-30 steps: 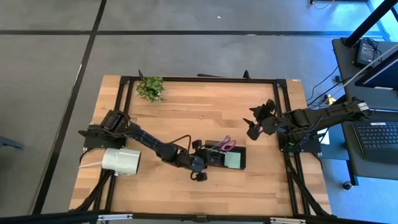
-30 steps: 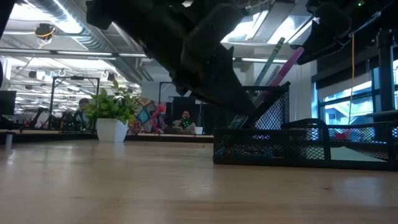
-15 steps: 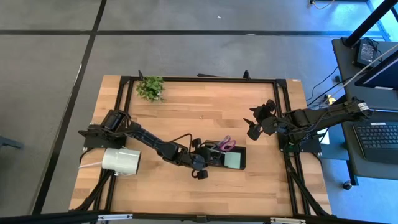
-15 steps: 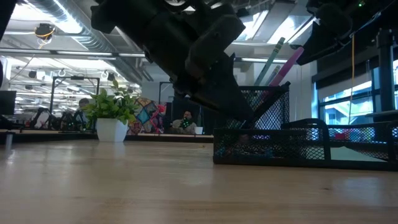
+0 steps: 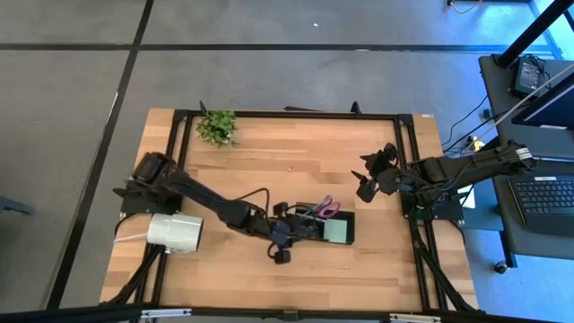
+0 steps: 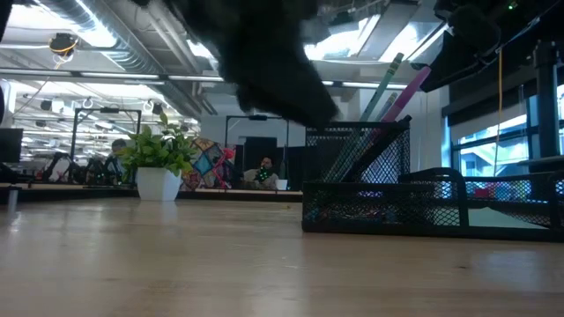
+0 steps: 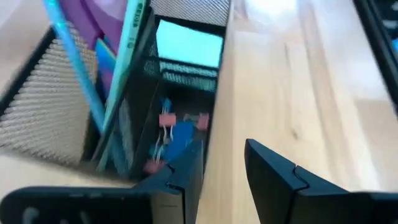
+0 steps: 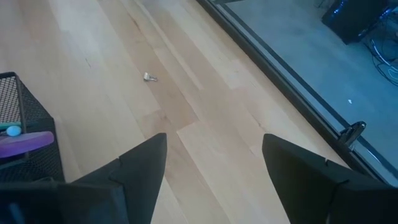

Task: Pick and place office supplies into organizer
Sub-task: Put the golden binder clip into the desk organizer

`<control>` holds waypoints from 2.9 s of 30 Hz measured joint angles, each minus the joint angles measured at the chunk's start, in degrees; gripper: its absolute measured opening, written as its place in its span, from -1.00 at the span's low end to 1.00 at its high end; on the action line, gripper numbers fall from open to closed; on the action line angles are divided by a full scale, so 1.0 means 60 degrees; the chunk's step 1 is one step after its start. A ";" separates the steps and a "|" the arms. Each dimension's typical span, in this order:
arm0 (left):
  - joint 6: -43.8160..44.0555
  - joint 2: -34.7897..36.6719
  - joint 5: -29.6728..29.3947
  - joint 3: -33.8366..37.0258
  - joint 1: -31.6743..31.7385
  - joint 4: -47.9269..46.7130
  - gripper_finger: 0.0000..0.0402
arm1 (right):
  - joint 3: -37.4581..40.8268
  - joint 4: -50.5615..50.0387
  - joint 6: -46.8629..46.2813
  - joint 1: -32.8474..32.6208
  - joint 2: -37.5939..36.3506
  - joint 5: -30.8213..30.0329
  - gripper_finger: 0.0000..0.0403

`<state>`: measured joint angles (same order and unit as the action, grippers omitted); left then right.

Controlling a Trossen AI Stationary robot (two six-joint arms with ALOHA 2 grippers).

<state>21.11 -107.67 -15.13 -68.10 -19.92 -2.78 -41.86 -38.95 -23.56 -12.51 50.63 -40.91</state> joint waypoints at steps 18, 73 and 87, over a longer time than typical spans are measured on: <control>-0.0375 0.3429 -0.1260 -0.0007 0.1908 -0.4202 -0.43 | -0.0001 0.0101 -0.0002 -0.0001 0.0000 -0.0005 0.33; 0.1007 -0.0037 0.0315 -0.0025 0.5475 -0.2009 -0.10 | 0.0001 0.0298 0.0538 0.0003 -0.0004 -0.0565 0.33; 0.1291 -0.1677 0.0185 -0.1361 0.5239 -0.3437 -0.10 | 0.0000 0.0216 0.0512 0.0003 -0.0004 -0.0527 0.33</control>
<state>28.85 -117.73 -14.02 -76.26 11.51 -23.40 -41.86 -37.65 -20.49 -12.49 50.61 -44.07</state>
